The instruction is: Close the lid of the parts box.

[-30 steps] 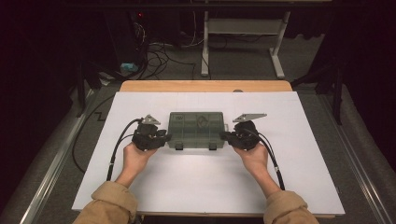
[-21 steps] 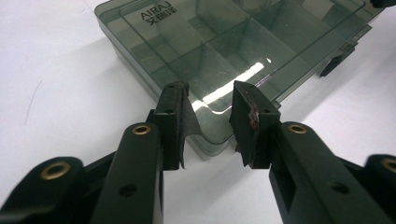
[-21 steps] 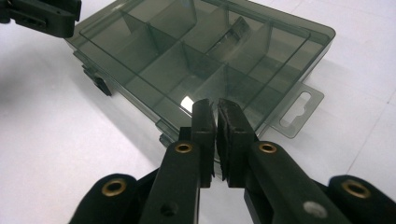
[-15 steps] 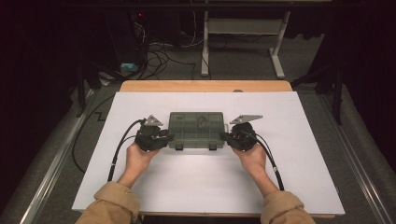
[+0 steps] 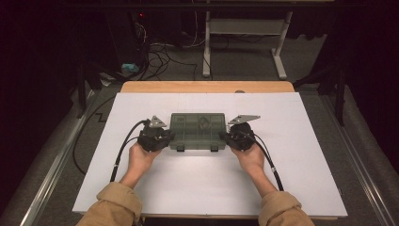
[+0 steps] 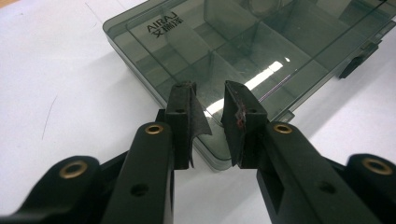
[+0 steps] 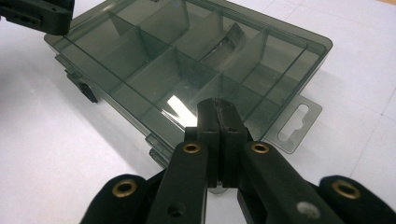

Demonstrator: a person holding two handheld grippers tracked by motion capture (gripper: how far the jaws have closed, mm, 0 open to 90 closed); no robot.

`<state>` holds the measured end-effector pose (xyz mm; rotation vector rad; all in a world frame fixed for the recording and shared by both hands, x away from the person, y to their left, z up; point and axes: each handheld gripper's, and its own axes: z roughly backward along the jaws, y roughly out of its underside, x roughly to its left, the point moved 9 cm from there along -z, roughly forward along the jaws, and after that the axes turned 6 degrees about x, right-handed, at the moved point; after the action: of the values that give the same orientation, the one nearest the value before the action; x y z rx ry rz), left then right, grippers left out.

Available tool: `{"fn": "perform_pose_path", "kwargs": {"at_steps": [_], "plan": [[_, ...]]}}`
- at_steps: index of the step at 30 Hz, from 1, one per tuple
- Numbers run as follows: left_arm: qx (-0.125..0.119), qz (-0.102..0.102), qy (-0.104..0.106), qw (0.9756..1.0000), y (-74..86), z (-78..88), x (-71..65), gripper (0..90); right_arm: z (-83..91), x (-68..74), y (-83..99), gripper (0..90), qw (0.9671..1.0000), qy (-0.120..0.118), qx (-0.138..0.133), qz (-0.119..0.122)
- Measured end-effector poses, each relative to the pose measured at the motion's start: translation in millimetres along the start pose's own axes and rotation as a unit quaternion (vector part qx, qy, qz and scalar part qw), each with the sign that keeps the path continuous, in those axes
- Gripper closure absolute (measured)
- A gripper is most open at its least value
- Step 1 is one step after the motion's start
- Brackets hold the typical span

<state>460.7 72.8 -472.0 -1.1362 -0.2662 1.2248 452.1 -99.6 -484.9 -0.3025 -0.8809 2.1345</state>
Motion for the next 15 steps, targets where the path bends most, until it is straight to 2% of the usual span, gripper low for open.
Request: {"fn": "perform_pose_path", "kwargs": {"at_steps": [8, 12, 14, 15], "plan": [[0.005, 0.005, 0.001, 1.0000, -0.2, -1.1, -1.4, 75.2, 0.5, 0.2, 0.1, 90.0, 0.9999, 0.008, 0.008, 0.003], [0.010, -0.009, -0.007, 0.9999, 0.8, -4.7, -4.6, 74.8, -1.1, 0.0, -1.6, 90.0, 0.9998, 0.017, 0.012, 0.001], [0.012, 0.002, -0.003, 0.9999, 0.8, -5.4, -6.2, 74.8, -1.4, -0.1, -1.9, 90.0, 0.9998, 0.016, 0.012, -0.002], [0.022, 0.003, 0.000, 0.9997, 4.7, -6.1, -6.0, 74.6, -4.0, 0.0, 1.2, 90.0, 0.9995, 0.015, 0.026, 0.000]]}}
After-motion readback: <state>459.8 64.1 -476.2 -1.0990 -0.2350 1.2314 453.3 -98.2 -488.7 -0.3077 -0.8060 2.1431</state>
